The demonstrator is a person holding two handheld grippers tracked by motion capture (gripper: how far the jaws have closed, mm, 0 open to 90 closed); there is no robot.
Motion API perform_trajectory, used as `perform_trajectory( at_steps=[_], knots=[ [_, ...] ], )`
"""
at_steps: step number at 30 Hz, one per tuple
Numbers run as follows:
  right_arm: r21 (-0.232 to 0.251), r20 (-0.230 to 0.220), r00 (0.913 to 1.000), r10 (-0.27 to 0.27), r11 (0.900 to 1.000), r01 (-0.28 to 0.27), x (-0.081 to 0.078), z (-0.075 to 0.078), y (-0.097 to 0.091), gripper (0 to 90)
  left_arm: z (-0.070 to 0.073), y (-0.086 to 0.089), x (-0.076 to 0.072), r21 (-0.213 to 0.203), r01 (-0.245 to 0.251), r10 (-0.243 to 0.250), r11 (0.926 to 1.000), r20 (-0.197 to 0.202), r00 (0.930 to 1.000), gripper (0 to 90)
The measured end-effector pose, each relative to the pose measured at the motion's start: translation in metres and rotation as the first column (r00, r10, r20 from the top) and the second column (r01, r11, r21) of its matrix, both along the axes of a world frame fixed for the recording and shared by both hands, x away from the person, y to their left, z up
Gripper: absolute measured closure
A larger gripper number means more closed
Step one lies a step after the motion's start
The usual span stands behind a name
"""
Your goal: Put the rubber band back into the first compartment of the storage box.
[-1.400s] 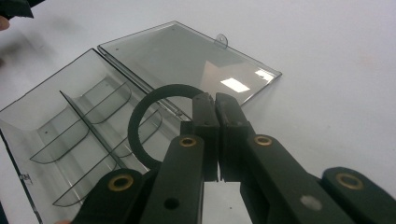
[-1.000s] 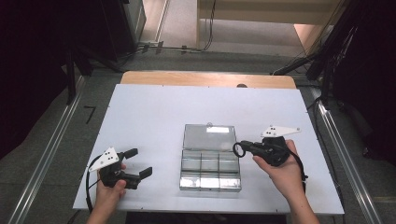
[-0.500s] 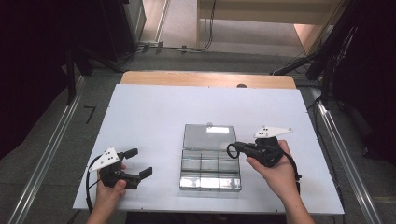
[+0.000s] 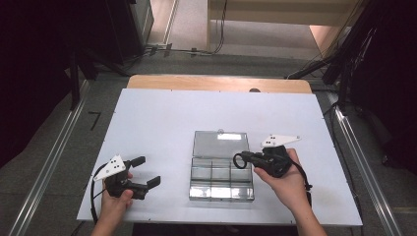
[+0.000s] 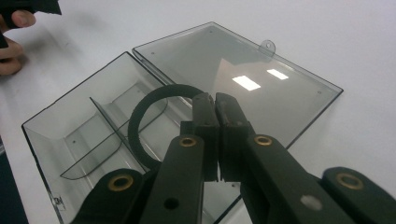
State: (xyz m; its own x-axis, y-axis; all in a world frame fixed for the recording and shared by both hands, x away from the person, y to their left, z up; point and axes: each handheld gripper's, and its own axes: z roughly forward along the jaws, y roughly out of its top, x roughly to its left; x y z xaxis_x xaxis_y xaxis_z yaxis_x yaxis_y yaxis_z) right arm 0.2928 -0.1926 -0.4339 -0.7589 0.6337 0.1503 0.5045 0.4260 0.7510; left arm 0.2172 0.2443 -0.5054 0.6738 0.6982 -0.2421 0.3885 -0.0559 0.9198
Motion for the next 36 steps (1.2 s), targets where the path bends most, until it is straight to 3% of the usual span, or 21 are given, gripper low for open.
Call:
perform_trajectory(
  at_steps=[26,36],
  knots=[
    [-0.017,-0.01,0.9971,0.075,0.997,-0.075,-0.007,-0.009,0.035,86.0,0.0,0.0,0.0,0.004,-0.001,0.001,1.0,0.0,1.0,0.1],
    [-0.013,-0.04,0.9947,0.095,0.9954,-0.095,-0.008,-0.013,0.047,86.2,0.0,0.0,0.0,0.005,-0.001,0.001,1.0,0.001,1.0,0.1]
  ],
)
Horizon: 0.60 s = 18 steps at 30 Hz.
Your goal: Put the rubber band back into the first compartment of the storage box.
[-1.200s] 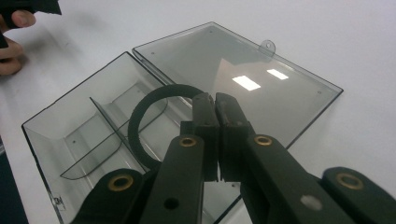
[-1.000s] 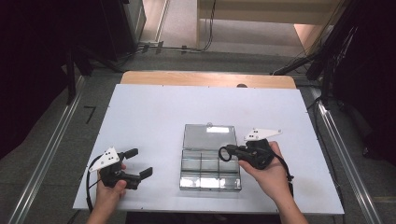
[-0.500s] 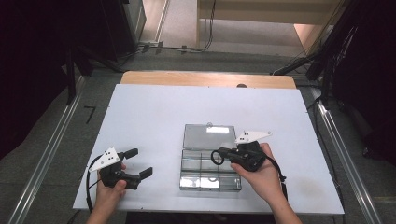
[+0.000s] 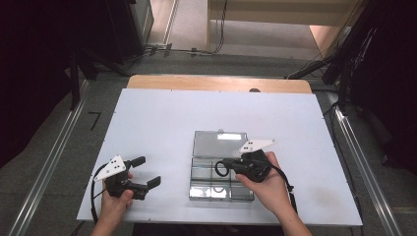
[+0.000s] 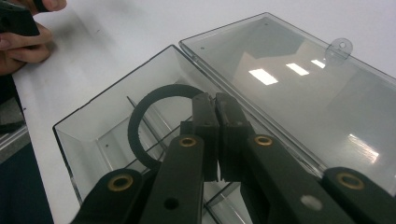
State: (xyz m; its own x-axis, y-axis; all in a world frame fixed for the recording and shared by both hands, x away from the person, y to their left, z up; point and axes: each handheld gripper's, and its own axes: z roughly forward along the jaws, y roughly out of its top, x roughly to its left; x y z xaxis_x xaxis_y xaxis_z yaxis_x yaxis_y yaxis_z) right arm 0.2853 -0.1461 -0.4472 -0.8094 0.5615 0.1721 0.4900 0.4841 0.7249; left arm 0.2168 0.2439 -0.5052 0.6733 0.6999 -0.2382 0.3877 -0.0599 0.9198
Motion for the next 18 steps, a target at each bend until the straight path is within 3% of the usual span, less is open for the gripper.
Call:
perform_trajectory(
  at_steps=[18],
  knots=[
    [-0.009,0.01,0.9998,0.017,0.9998,-0.017,-0.005,-0.005,0.019,86.1,0.0,-0.001,0.0,0.002,0.001,-0.001,1.0,0.0,1.0,0.1]
  ],
)
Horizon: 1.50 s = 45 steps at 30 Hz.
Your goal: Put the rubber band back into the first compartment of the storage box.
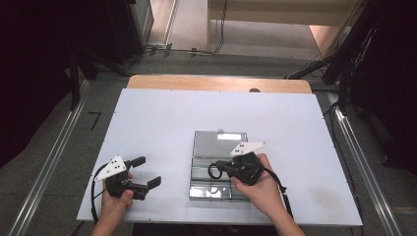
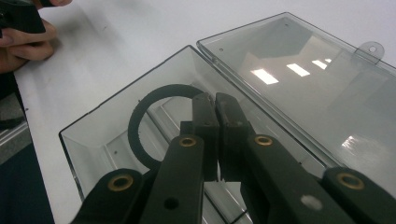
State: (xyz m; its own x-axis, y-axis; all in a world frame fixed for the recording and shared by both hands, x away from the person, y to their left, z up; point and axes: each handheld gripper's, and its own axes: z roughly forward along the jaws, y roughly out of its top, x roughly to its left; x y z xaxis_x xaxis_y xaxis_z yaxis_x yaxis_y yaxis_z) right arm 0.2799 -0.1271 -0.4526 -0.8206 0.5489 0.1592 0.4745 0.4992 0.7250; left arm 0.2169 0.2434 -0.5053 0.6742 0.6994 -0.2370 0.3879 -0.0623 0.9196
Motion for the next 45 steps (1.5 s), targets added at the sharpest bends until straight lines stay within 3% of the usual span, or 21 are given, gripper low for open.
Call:
perform_trajectory(
  at_steps=[16,24,45],
  knots=[
    [-0.009,0.0,0.9998,-0.022,0.9997,0.022,0.001,-0.004,0.021,86.1,0.0,-0.001,0.0,0.004,0.002,-0.002,1.0,0.0,1.0,0.1],
    [-0.027,-0.004,1.0,-0.007,0.9996,0.007,0.002,-0.011,0.032,86.1,0.0,0.0,0.0,0.003,0.002,-0.002,1.0,0.0,1.0,0.2],
    [-0.089,0.022,0.9996,-0.016,0.9959,0.018,0.003,-0.022,0.041,83.5,0.0,-0.001,0.0,0.003,0.002,-0.002,1.0,0.0,1.0,0.1]
  ],
)
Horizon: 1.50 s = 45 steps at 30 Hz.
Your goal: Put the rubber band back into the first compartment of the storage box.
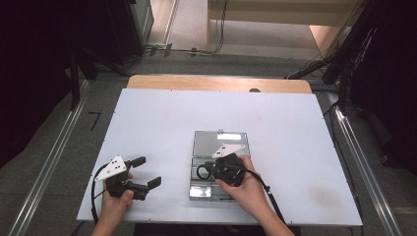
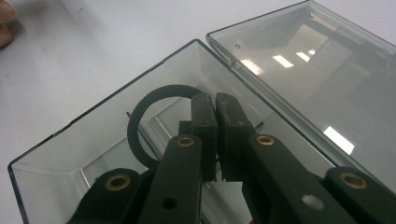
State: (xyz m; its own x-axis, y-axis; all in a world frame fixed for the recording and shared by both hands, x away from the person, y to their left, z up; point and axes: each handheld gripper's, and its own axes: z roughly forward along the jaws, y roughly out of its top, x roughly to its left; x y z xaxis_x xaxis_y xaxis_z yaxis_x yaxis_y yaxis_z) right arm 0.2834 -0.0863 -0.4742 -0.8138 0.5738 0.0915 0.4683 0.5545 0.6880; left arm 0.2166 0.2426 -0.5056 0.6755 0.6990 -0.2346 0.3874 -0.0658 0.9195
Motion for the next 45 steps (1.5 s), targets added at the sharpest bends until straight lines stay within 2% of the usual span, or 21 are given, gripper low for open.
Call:
perform_trajectory(
  at_steps=[6,12,16,18,20,22,25,29,34,45],
  knots=[
    [0.009,-0.005,1.0,0.001,1.0,-0.001,0.0,0.001,0.0,78.3,0.0,0.0,0.0,0.003,0.002,-0.002,1.0,0.0,1.0,0.1],
    [0.048,-0.005,0.9998,0.021,0.9987,-0.02,-0.001,0.006,-0.004,69.3,0.0,0.0,0.0,0.005,0.001,-0.001,1.0,0.001,1.0,0.1],
    [0.08,-0.006,0.9992,0.039,0.996,-0.038,-0.001,0.012,-0.009,57.5,0.0,0.0,0.001,0.005,0.002,-0.002,1.0,0.001,1.0,0.2],
    [0.097,-0.004,0.9983,0.058,0.9937,-0.057,-0.002,0.015,-0.011,48.8,0.0,0.0,0.001,0.005,0.001,-0.001,1.0,0.001,1.0,0.1],
    [0.109,0.019,0.9986,0.05,0.9927,-0.052,-0.003,0.019,-0.013,41.5,0.0,0.0,0.001,0.004,0.0,0.0,1.0,0.0,1.0,0.1],
    [0.121,0.021,0.9991,0.036,0.9919,-0.039,-0.003,0.022,-0.016,31.8,0.0,0.0,0.001,0.003,0.0,0.0,1.0,0.0,1.0,0.1],
    [0.149,0.013,0.9994,0.032,0.9882,-0.034,-0.001,0.026,-0.02,25.6,0.0,0.0,0.001,0.004,0.0,0.0,1.0,0.001,1.0,0.2],
    [0.169,0.008,0.9994,0.035,0.985,-0.036,-0.001,0.03,-0.022,21.7,0.0,0.0,0.001,0.006,0.0,0.0,1.0,0.0,1.0,0.1],
    [0.185,0.001,0.9978,0.066,0.9807,-0.065,-0.001,0.034,-0.024,13.3,0.0,-0.001,0.001,0.01,-0.001,0.001,1.0,0.0,1.0,0.1],
    [0.215,-0.005,0.9967,0.081,0.9734,-0.078,0.005,0.043,-0.034,8.3,0.0,-0.002,0.001,0.015,-0.009,0.009,0.9998,-0.002,1.0,0.1]
  ],
)
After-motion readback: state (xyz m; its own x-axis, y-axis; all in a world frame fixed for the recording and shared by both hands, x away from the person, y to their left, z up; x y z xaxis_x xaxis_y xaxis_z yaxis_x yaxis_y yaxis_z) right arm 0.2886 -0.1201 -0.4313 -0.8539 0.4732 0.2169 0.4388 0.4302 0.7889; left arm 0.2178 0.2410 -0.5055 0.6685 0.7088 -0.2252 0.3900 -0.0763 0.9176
